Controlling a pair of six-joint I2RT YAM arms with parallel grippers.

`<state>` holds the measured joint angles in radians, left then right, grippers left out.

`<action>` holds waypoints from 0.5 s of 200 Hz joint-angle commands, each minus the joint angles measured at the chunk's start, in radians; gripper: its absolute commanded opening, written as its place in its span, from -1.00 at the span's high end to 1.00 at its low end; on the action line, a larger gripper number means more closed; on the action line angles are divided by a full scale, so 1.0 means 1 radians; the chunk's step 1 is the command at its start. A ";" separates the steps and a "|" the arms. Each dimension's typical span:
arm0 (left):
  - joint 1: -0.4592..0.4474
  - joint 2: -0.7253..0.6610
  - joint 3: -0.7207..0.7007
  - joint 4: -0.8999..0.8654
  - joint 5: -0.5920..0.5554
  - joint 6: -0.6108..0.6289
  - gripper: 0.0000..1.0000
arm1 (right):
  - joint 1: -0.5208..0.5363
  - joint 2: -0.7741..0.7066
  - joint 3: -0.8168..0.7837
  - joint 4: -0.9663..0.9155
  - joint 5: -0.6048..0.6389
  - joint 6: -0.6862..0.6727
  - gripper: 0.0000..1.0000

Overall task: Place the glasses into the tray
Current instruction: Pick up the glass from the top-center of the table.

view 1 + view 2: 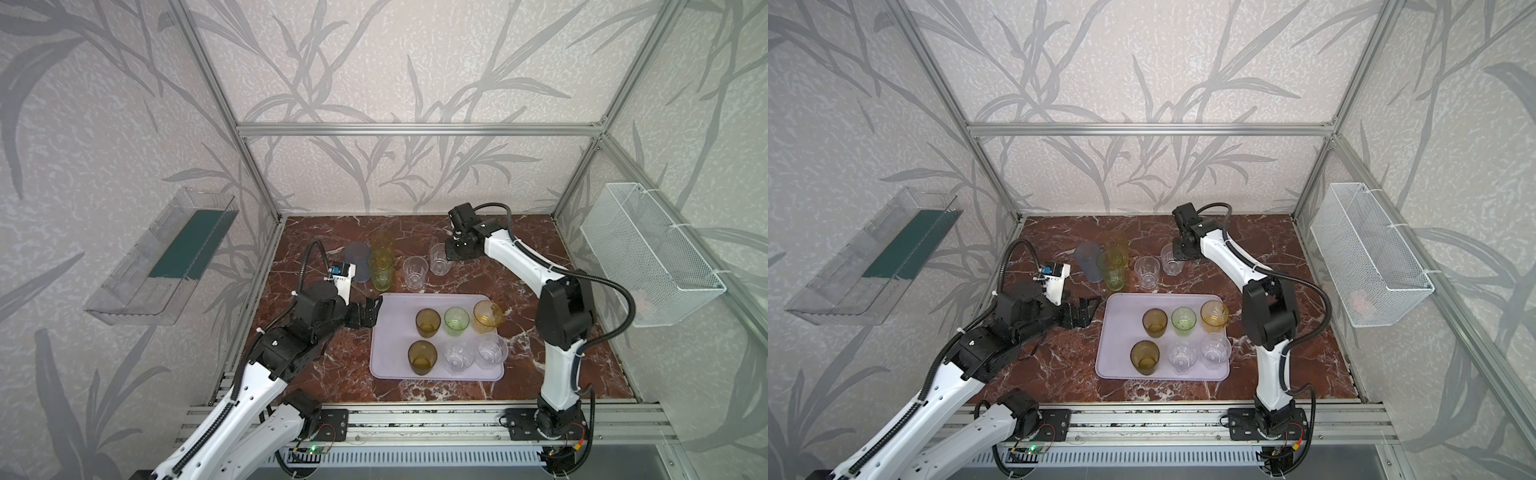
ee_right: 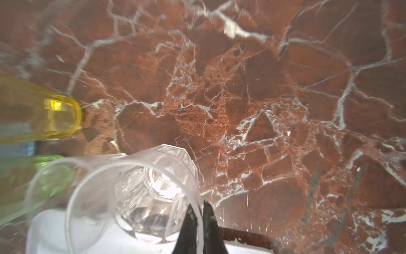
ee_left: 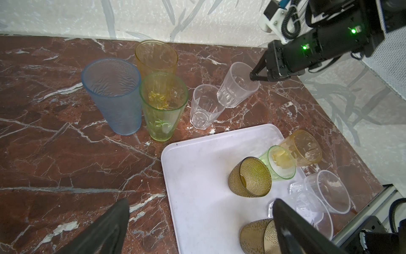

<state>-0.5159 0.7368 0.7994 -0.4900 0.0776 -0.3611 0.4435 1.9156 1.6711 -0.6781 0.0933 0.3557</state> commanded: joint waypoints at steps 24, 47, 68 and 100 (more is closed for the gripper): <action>0.003 0.008 -0.019 0.018 0.045 -0.072 -0.98 | -0.006 -0.245 -0.201 0.167 -0.033 0.020 1.00; 0.003 0.036 -0.030 0.048 0.094 -0.099 -0.99 | -0.006 -0.347 -0.323 0.209 -0.064 0.034 1.00; 0.001 0.079 -0.034 0.068 0.096 -0.117 -0.99 | -0.006 -0.428 -0.421 0.242 -0.108 0.049 1.00; -0.003 0.153 -0.012 0.099 0.129 -0.179 -0.99 | -0.011 -0.540 -0.499 0.236 -0.131 0.028 1.00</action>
<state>-0.5159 0.8528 0.7784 -0.4332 0.1688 -0.4751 0.4397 1.4643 1.1995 -0.4911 0.0048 0.3908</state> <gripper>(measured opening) 0.993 0.072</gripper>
